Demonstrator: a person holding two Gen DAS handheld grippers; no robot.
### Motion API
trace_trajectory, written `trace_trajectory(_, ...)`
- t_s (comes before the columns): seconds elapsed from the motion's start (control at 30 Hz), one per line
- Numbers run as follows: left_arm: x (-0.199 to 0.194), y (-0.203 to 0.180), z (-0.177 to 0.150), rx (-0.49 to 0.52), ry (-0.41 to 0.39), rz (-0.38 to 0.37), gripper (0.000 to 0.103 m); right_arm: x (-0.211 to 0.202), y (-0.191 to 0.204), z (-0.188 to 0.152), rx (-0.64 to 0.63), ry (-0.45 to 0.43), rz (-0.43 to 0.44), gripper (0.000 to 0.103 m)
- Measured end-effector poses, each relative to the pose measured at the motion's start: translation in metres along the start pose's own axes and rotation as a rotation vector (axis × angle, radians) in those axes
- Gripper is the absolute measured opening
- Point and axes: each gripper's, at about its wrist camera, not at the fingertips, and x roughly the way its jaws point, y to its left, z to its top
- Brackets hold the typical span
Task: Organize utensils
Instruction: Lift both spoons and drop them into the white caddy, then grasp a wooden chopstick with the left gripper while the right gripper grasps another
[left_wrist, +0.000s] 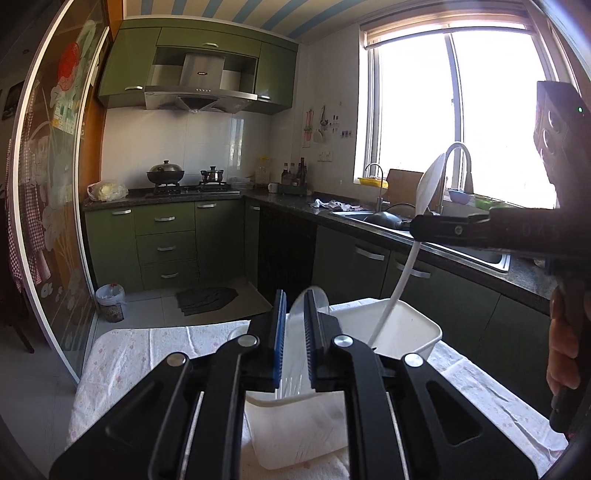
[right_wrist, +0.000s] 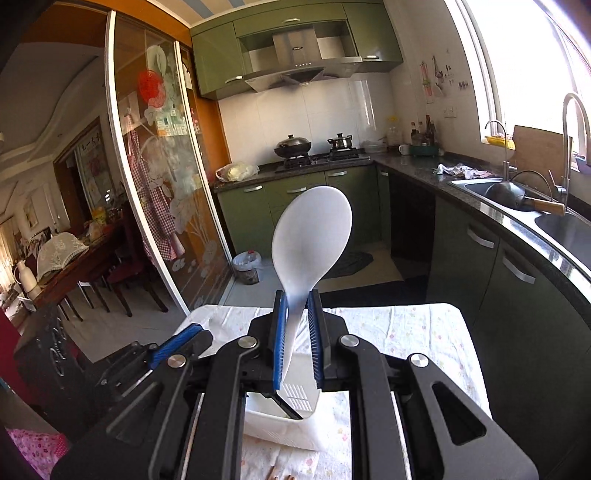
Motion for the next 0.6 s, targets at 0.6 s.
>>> trace_trajectory(0.6,-0.074,0.005,-0.028,-0.062,0.294,-0.022,0.039,-0.046,0.032,-0.061,-0.138,-0.016,-0.067,0.043)
